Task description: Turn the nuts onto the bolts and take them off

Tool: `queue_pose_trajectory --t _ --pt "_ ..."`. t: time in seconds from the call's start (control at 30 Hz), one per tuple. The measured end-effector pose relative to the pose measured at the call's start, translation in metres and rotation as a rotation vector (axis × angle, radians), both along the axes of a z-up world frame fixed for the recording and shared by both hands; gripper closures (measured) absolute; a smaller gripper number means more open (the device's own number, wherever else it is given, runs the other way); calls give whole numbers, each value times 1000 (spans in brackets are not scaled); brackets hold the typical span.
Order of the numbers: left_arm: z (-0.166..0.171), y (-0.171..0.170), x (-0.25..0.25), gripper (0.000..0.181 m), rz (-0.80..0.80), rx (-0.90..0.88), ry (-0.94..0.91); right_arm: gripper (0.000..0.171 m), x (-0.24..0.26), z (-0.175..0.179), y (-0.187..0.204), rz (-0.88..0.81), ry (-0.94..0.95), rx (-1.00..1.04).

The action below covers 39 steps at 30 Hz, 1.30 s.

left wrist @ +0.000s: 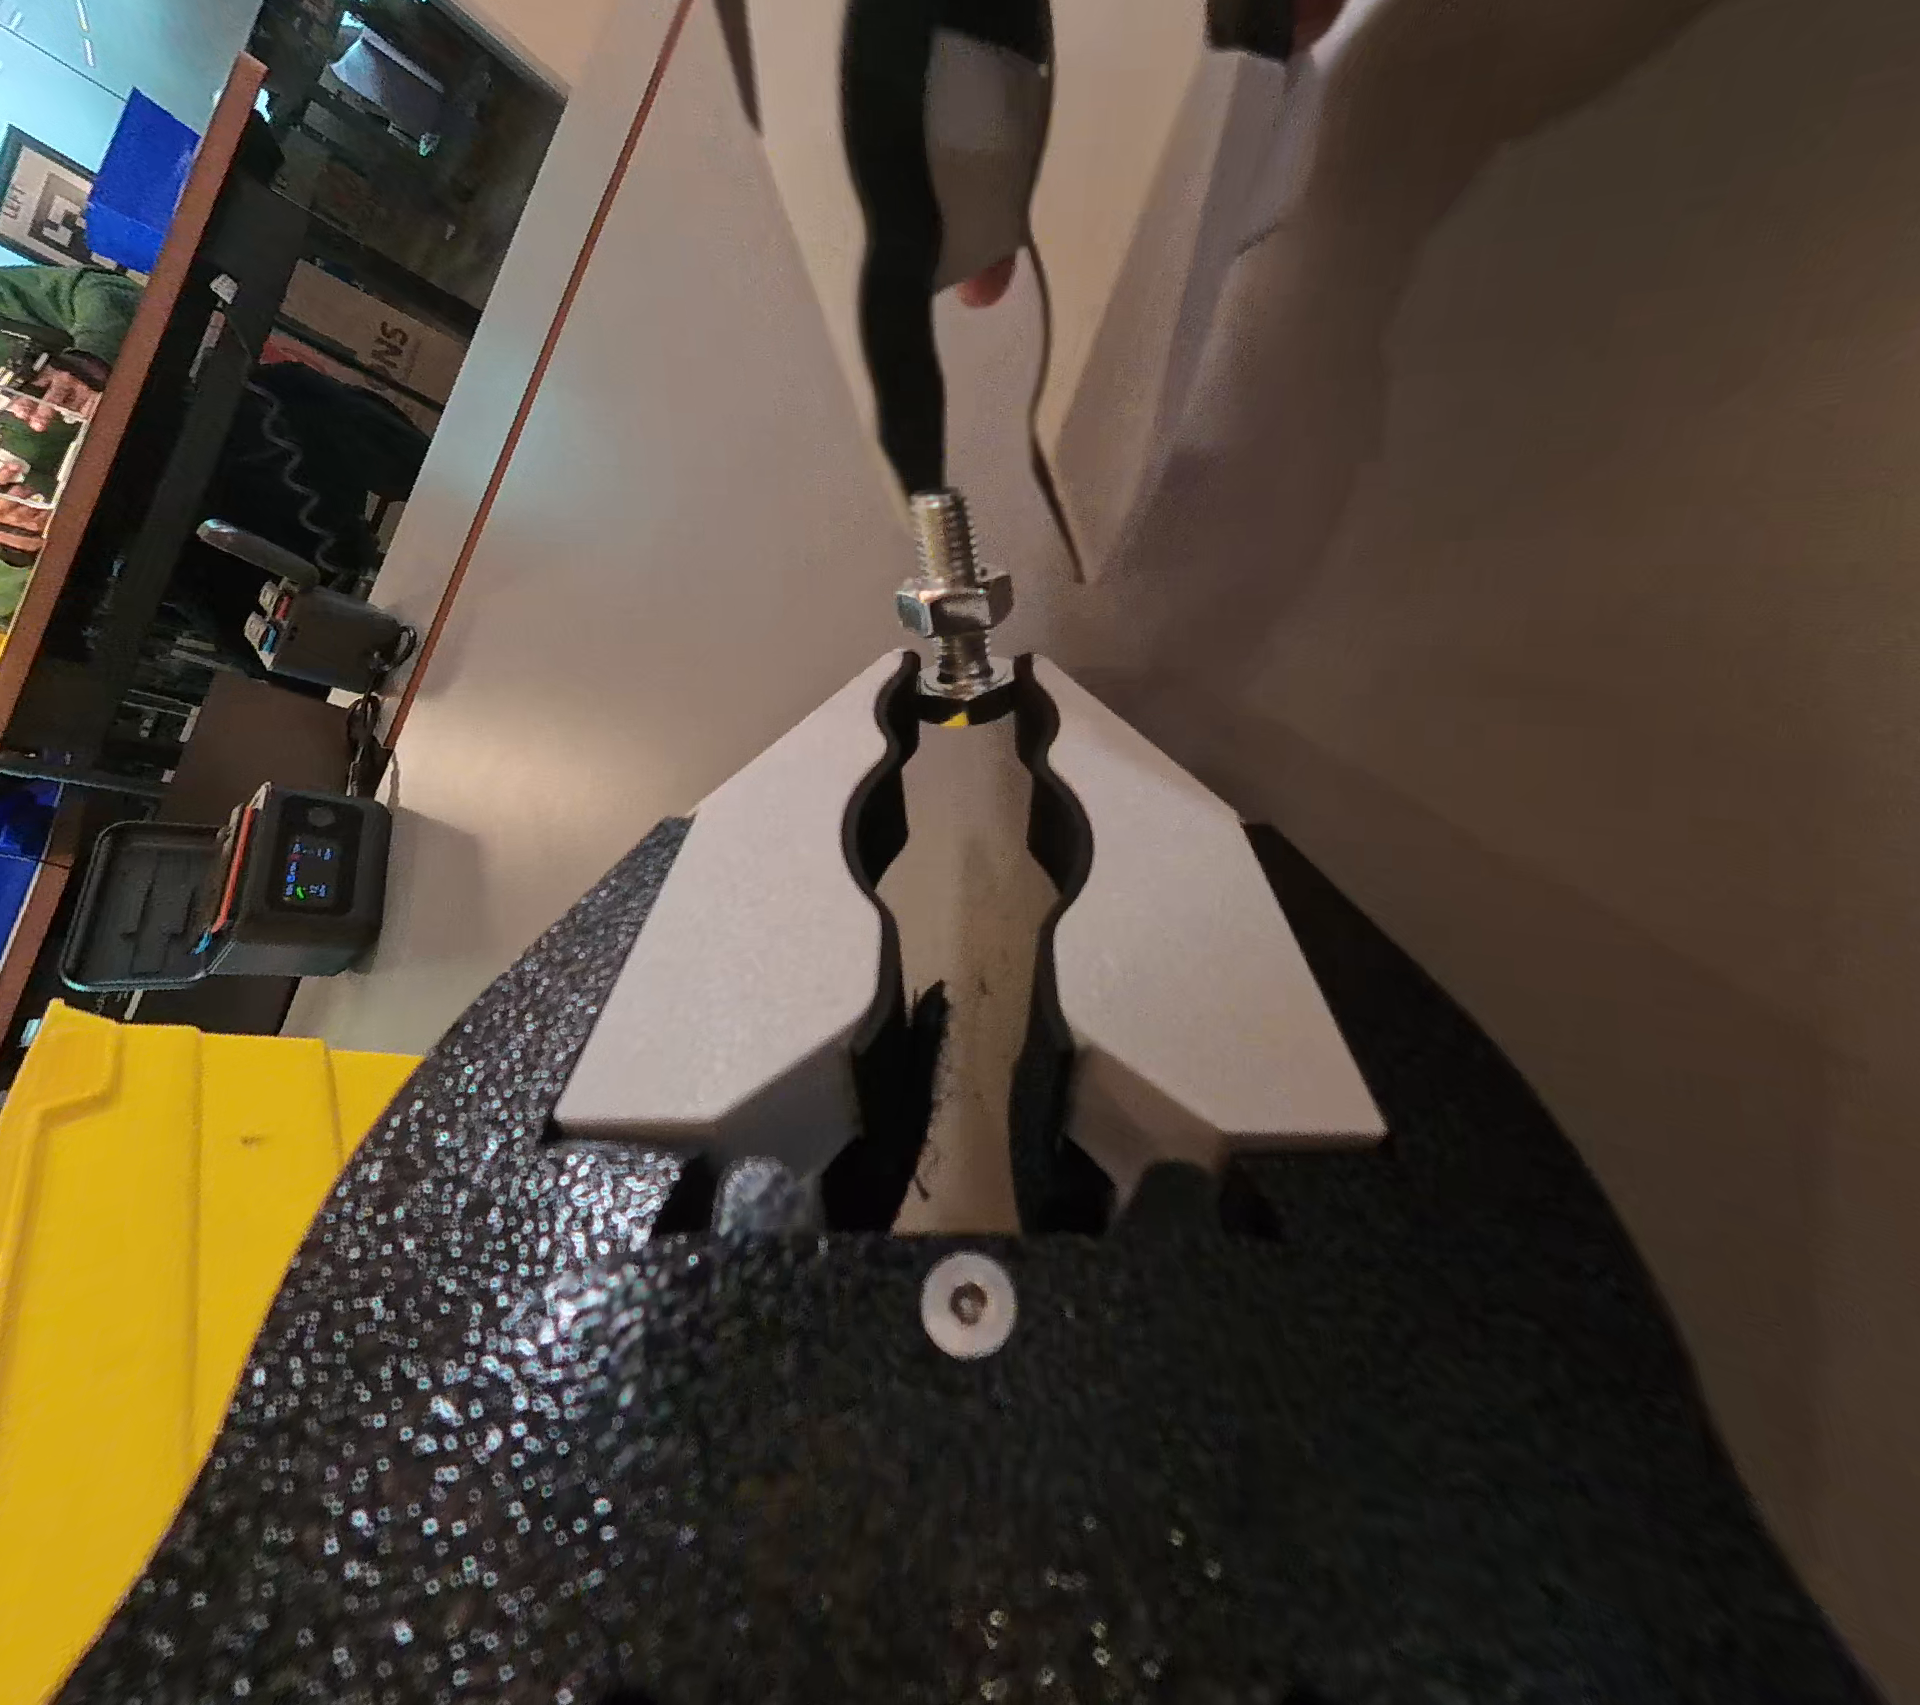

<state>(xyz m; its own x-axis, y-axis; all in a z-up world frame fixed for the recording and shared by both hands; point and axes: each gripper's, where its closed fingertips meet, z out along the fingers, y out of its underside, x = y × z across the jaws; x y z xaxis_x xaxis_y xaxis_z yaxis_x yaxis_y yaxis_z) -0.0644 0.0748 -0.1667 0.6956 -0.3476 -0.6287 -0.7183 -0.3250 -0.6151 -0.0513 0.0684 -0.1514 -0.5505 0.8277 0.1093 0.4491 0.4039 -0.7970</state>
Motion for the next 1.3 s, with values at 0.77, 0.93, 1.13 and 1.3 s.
queue_pose_trajectory --t 0.77,0.93,1.13,1.3 --pt "1 -1 -1 165 1 -4 -24 141 -11 28 -24 64 194 39" --pt "1 0 -1 165 2 -5 -26 138 -2 1 0 -27 -5 48" --pt "0 -1 0 165 1 -6 -13 131 -9 20 -29 95 162 77" --pt "0 -1 0 165 0 -5 -14 137 -3 5 -3 -10 19 69"
